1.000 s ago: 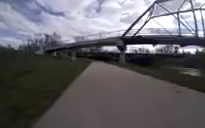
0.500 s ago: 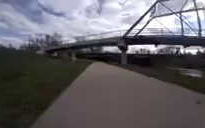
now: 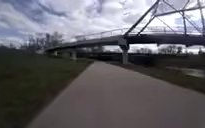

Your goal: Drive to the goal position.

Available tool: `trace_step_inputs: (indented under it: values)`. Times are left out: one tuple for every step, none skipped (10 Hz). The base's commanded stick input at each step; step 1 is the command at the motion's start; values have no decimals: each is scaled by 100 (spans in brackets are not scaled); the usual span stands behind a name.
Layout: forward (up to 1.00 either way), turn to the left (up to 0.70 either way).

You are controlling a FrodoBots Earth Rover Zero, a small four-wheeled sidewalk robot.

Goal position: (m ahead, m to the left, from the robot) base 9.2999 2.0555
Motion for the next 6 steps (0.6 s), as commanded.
trace_step_inputs:
  values:
    - [100,0]
    - [100,0]
    - [100,0]
    - [100,0]
    - [100,0]
    - [100,0]
